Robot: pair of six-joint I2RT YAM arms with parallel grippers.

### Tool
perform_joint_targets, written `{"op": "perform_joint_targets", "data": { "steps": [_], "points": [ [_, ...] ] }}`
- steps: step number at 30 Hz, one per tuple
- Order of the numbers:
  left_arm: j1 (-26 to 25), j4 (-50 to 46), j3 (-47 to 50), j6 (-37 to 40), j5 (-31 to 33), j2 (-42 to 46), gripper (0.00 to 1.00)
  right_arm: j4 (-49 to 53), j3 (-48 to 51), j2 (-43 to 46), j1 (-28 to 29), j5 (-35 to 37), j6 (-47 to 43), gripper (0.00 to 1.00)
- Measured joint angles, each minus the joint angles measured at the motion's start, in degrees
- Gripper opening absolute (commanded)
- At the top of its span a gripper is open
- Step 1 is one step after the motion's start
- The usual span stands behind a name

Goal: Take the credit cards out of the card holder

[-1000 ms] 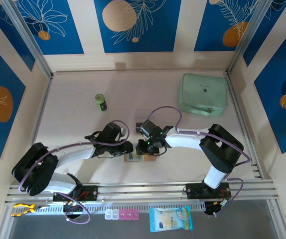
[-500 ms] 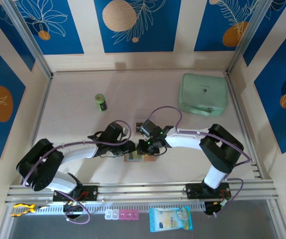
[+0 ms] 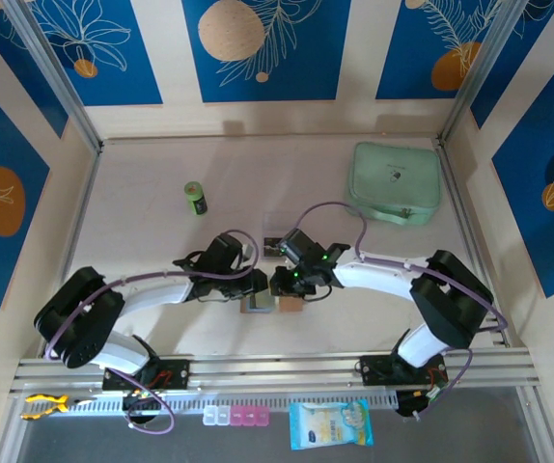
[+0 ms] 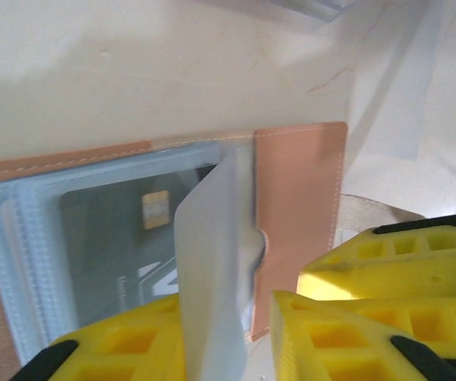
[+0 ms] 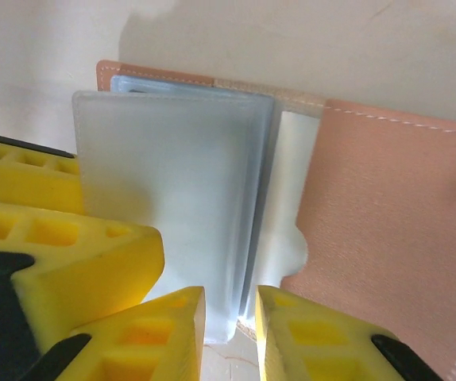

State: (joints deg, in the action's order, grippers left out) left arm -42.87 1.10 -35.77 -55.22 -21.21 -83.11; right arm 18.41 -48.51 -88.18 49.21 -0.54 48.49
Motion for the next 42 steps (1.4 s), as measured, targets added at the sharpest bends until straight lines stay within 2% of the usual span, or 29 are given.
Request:
{"op": "perform_joint_targets", "data": {
  "steps": [7,13,24,42],
  "points": [
    [-1.77,-1.11,-4.59,0.09,0.02,-3.34,0.44,1.77,2.6,4.68,-2.64,0.59,-0.24,0.24],
    [-3.32,-1.07,-8.5,0.04,-0.11,-6.8,0.47,3.65,4.9,9.42,-5.42,0.92,-0.7,0.25],
    [-5.57,-0.31,-12.9,0.02,-0.92,-13.46,0.48,5.53,8.41,17.49,-10.73,0.55,-2.01,0.25],
    [-5.68,1.49,-12.94,0.0,-1.53,-15.89,0.48,5.46,9.16,17.92,-10.93,-0.98,-2.14,0.25]
  ]
}}
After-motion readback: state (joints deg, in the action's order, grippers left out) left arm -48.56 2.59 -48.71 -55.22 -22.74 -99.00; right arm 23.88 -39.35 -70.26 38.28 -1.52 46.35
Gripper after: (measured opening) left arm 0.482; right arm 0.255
